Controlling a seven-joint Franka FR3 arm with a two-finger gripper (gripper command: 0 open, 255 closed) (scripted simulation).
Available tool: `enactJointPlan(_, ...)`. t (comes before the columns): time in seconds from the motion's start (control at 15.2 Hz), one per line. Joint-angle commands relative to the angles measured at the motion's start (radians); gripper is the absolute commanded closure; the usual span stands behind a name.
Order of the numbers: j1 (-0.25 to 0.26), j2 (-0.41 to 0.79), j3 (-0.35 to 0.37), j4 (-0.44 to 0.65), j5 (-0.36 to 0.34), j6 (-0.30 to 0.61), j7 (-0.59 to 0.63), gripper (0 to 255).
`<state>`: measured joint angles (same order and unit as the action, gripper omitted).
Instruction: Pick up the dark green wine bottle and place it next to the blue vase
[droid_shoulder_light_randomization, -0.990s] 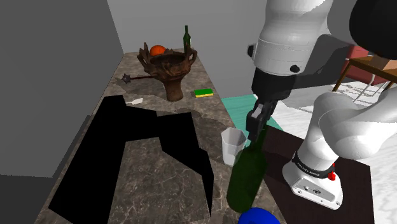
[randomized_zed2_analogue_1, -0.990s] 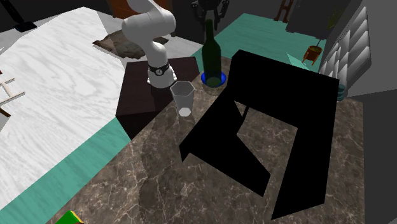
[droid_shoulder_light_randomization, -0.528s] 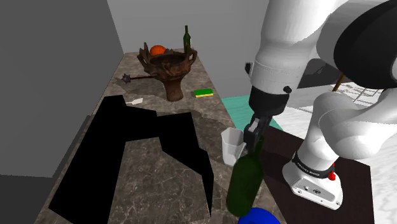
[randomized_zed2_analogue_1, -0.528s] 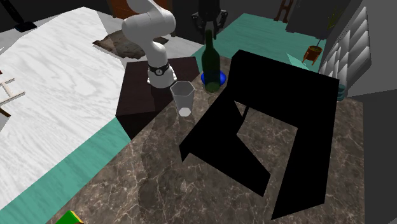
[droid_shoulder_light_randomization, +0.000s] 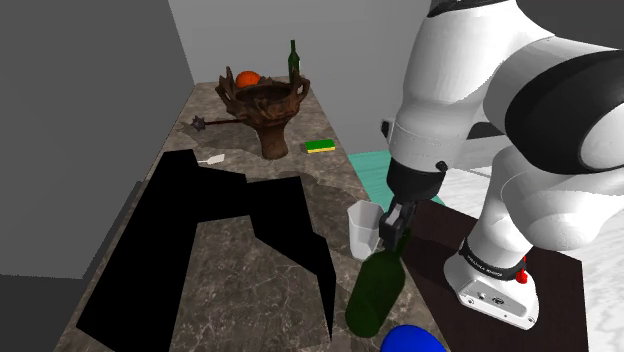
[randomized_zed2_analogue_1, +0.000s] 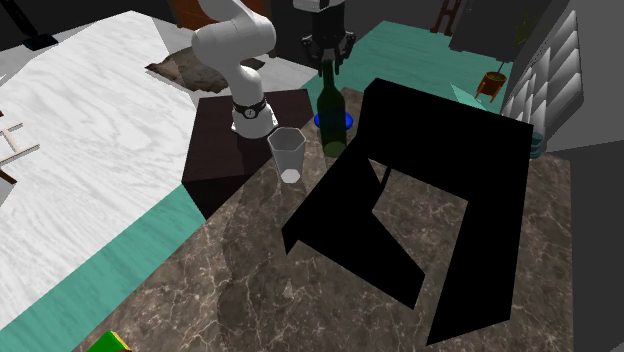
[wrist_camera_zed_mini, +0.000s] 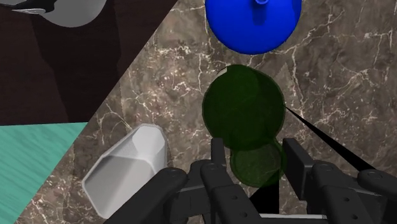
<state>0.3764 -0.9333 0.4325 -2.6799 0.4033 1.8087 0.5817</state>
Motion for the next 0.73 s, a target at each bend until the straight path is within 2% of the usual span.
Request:
enactJointPlan(0.0, 0.000, 0.000, 0.000, -0.004, 0.001, 0.004, -0.001, 255)
enactJointPlan(0.33, 0.000, 0.001, 0.000, -0.004, 0.000, 0.004, -0.001, 255)
enactJointPlan(0.4, 0.000, 0.001, 0.000, -0.004, 0.000, 0.004, -0.002, 0)
enactJointPlan(0.66, 0.000, 0.000, 0.000, -0.004, 0.000, 0.003, -0.001, 0)
